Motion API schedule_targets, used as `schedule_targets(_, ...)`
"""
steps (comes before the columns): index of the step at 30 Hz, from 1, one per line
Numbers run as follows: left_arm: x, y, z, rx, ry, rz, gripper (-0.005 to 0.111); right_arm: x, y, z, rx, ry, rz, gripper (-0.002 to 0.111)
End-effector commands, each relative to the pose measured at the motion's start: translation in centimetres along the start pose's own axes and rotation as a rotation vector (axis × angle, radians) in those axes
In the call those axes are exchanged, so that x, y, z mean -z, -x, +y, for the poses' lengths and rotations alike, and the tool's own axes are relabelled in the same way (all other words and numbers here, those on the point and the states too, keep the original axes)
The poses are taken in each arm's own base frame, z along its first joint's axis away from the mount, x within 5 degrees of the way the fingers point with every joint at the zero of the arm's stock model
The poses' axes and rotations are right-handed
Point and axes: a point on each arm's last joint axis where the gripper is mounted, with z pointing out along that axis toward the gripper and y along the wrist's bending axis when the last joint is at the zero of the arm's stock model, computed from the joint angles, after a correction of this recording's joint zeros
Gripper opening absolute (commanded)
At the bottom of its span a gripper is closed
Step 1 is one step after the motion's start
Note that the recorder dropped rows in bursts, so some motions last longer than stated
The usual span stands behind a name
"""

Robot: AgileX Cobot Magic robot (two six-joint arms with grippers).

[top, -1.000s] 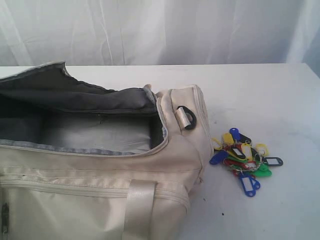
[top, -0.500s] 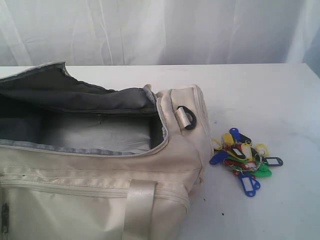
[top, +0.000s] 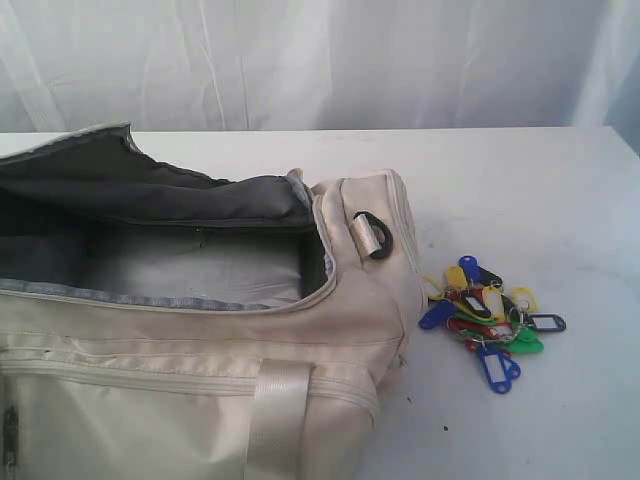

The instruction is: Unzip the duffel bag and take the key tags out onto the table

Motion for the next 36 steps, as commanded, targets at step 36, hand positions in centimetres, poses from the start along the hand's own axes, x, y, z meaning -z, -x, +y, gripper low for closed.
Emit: schedule_targets(36, 0.00, -0.04, -0.15, -0.007, -0.024, -0.006, 0.000, 0.05, -0.07, 0.85, 0.031, 0.152, -0.014, 0.000)
